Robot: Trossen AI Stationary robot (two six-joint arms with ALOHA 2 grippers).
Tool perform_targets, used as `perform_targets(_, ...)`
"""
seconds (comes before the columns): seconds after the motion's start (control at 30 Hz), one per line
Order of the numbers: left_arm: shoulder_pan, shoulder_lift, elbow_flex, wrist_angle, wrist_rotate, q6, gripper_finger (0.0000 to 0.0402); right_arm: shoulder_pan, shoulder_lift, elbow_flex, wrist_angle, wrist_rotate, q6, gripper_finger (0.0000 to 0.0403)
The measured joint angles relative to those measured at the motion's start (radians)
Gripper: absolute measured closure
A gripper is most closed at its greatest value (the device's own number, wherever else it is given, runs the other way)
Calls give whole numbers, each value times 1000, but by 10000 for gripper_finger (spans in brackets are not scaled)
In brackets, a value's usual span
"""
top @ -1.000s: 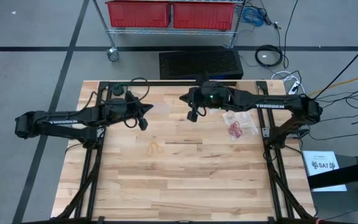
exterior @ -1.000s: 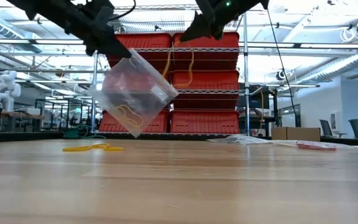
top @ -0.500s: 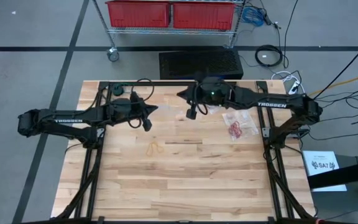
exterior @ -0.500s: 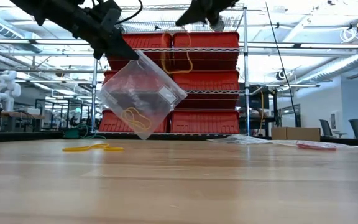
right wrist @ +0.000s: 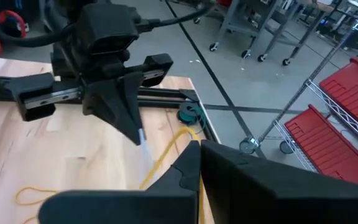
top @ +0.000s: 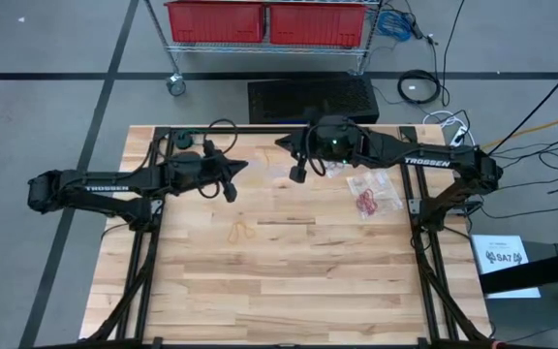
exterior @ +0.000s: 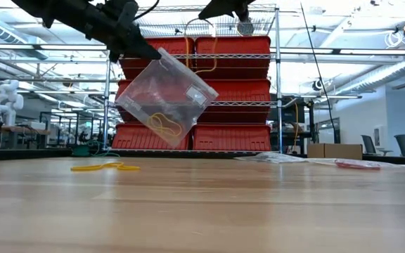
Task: Sort rubber bands
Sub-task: Put the top yellow rubber band into the zip bag
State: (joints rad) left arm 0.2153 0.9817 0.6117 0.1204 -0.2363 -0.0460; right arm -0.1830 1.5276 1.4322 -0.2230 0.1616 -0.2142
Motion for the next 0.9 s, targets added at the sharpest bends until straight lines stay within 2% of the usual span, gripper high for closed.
perform_targets(0.57, 0, 0, 0, 56, -1, 3, 402, 20, 9, 0, 35, -10, 30, 403)
perform_targets(0.9, 0, 0, 0, 75, -2, 9, 402, 29, 40, -1, 167, -36, 46, 403)
